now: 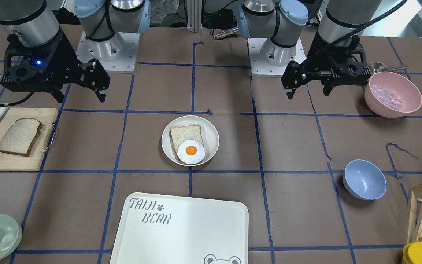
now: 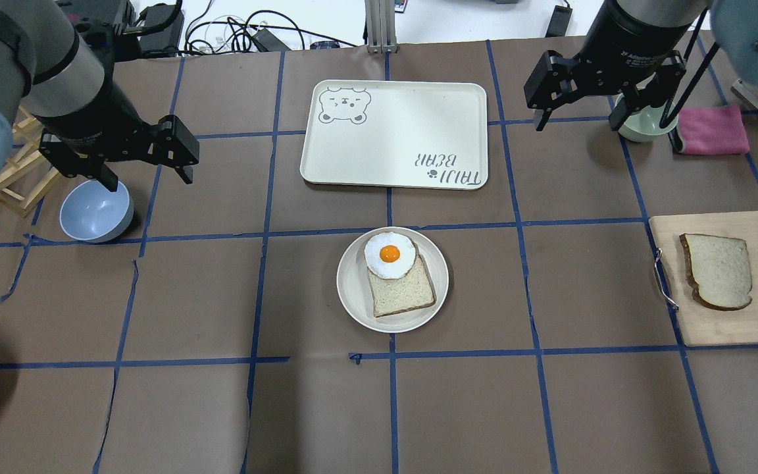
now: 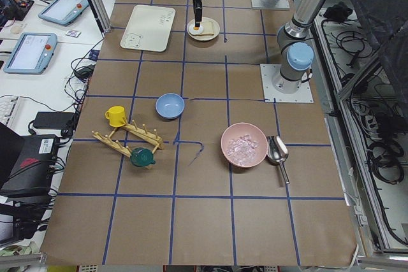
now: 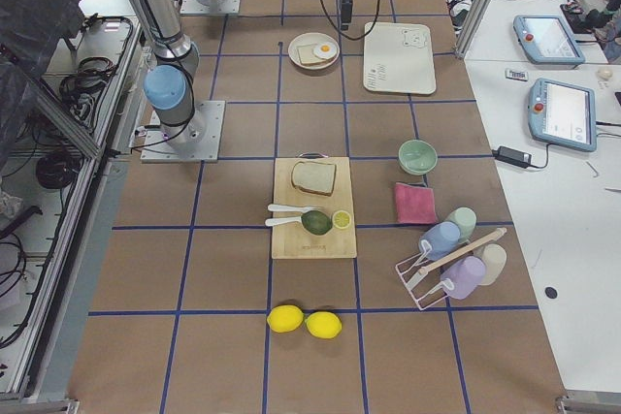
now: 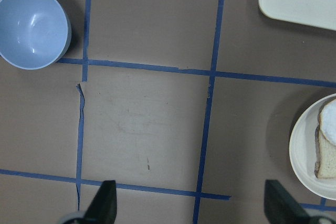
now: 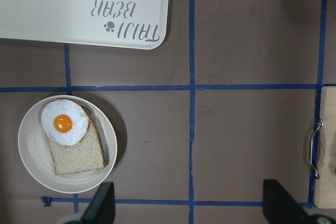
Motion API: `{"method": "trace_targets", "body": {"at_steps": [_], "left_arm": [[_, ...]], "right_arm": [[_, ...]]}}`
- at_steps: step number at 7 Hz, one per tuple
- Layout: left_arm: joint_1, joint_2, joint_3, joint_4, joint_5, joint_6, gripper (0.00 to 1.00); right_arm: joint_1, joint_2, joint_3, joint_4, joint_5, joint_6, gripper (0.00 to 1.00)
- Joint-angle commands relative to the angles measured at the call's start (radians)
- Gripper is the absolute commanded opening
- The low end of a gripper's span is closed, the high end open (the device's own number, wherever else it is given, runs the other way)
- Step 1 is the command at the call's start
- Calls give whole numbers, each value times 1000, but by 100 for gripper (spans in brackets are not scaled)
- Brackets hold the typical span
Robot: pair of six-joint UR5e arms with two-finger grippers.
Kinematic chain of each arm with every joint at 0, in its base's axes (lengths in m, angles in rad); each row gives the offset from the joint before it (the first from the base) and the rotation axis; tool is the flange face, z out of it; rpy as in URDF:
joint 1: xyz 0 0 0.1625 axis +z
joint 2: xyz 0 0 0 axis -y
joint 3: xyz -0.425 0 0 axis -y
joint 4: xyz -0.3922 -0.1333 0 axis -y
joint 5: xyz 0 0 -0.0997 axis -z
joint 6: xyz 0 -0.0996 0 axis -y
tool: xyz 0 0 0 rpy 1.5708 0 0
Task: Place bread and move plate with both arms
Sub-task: 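Move the right gripper toward the wooden cutting board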
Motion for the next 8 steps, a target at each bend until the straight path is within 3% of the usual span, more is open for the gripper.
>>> {"method": "trace_targets", "body": {"at_steps": [1,2,3,4,6,8], "left_arm": [[0,-1,-1,1,1,0,100],[0,-1,0,1,3,0,100],[0,-1,-1,1,1,2,100],[1,-1,-3,1,1,2,100],[1,-1,0,1,3,2,100],[1,-1,-1,1,3,0,100]], "right_arm": [[0,-1,6,3,1,-2,100],[0,-3,-5,6,-6,-4,100],[-3,-23,10,7,-112,-16,100],[-2,-35,16,7,-152,-62,100],[2,-37,9,7,-76,-56,100],[0,-40,6,16,-73,-49,100]]}}
